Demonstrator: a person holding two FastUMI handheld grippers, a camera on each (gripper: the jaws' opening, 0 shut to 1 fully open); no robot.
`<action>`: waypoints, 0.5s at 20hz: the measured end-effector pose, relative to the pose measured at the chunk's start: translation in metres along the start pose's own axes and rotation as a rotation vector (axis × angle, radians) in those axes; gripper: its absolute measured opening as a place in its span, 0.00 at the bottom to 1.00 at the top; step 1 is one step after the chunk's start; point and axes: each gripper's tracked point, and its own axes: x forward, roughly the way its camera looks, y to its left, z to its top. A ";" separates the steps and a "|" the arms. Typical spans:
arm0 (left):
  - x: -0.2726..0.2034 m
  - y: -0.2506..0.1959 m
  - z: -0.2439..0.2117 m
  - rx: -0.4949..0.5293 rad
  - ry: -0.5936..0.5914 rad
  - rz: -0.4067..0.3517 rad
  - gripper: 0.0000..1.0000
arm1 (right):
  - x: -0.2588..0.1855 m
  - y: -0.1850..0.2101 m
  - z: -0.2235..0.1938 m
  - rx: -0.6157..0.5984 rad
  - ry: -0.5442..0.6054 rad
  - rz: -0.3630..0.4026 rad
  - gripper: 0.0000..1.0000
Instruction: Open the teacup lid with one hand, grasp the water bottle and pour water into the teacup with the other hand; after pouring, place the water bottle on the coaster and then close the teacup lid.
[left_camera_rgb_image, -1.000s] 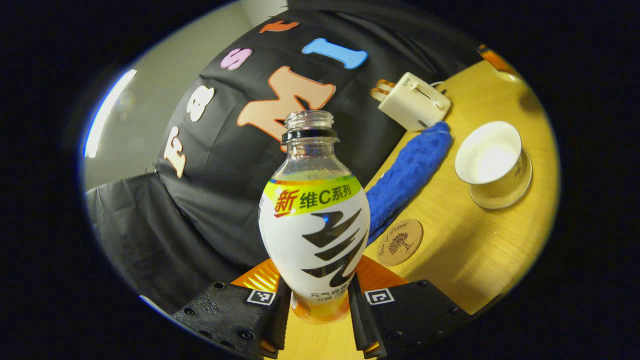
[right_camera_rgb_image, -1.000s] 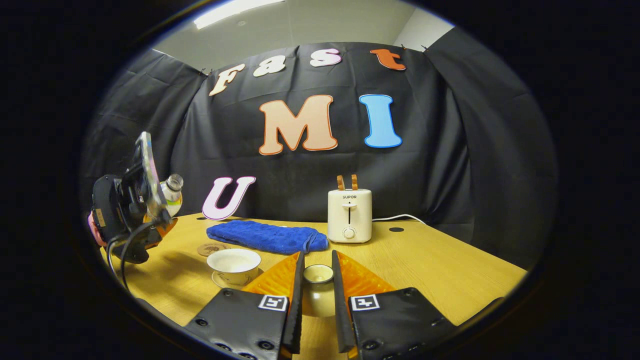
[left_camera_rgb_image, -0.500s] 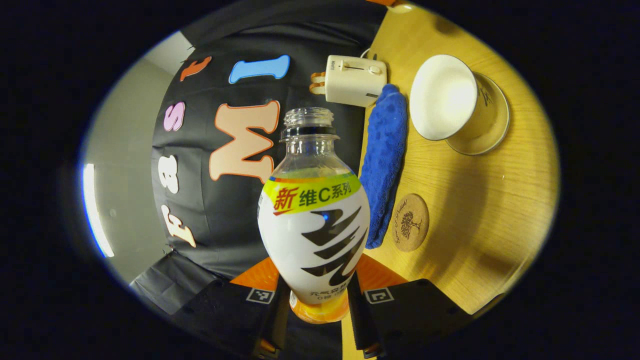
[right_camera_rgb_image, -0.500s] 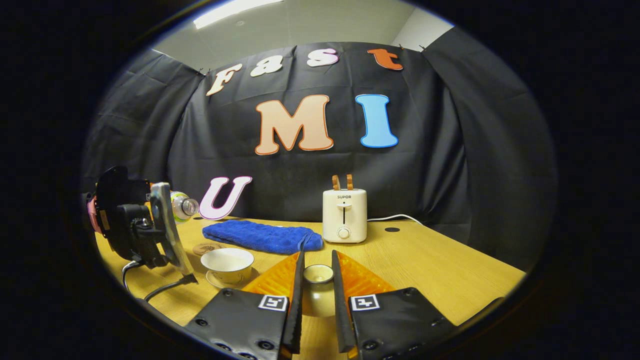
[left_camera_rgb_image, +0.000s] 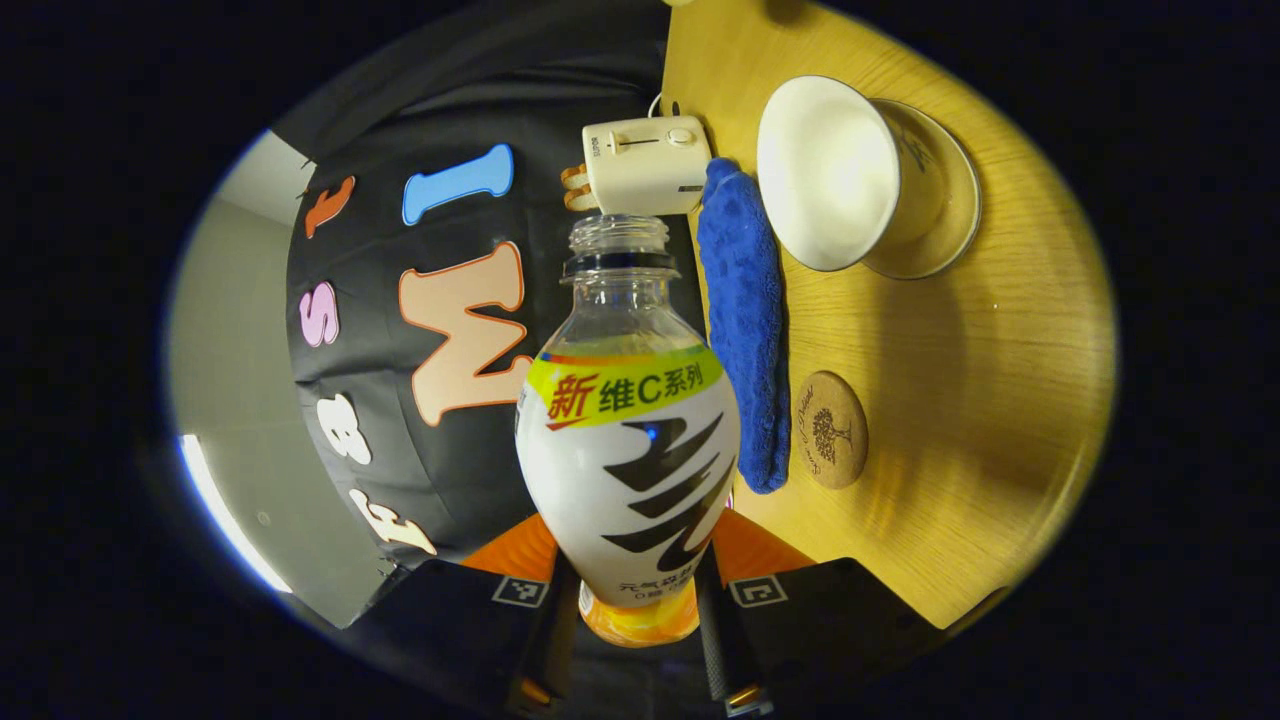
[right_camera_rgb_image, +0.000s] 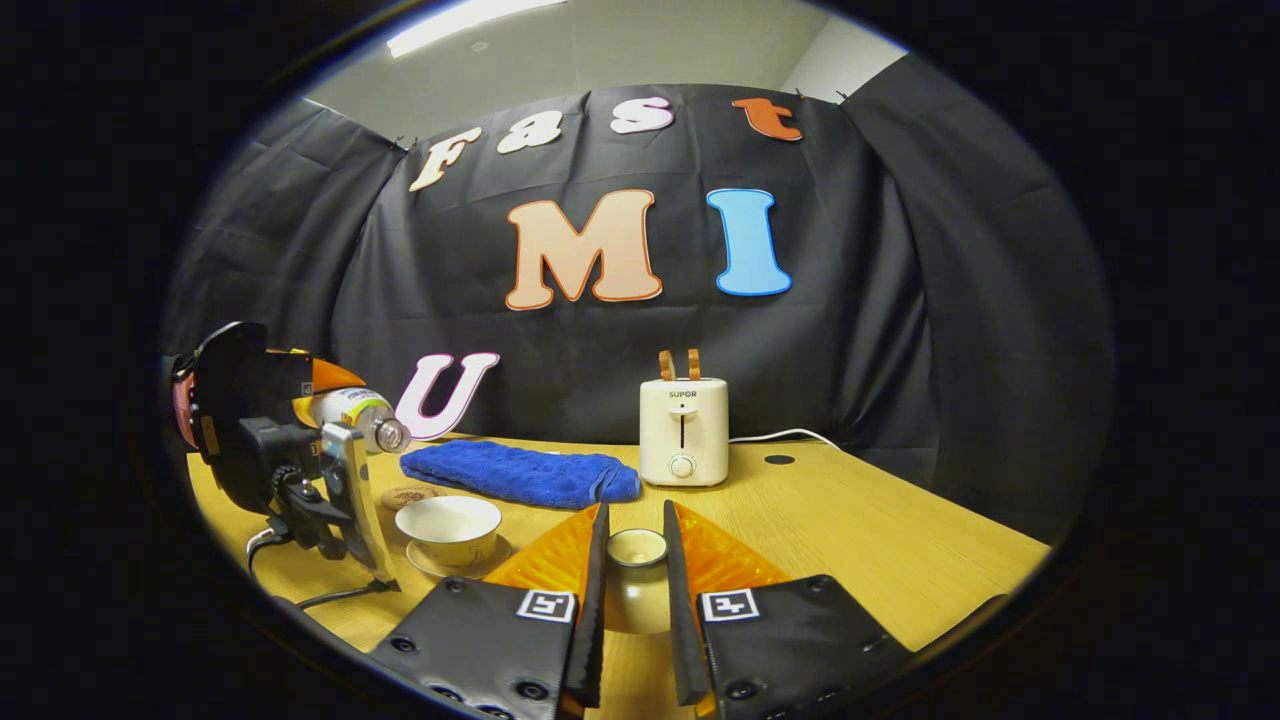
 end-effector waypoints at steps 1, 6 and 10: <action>0.000 0.001 0.001 0.023 -0.001 -0.002 0.50 | 0.000 0.000 0.000 0.000 0.000 0.000 0.30; 0.001 0.003 0.005 0.081 -0.003 -0.014 0.50 | 0.000 0.000 0.000 0.000 -0.001 0.000 0.30; -0.004 0.004 0.007 0.108 -0.001 -0.016 0.50 | 0.000 0.000 0.000 0.000 -0.001 0.000 0.31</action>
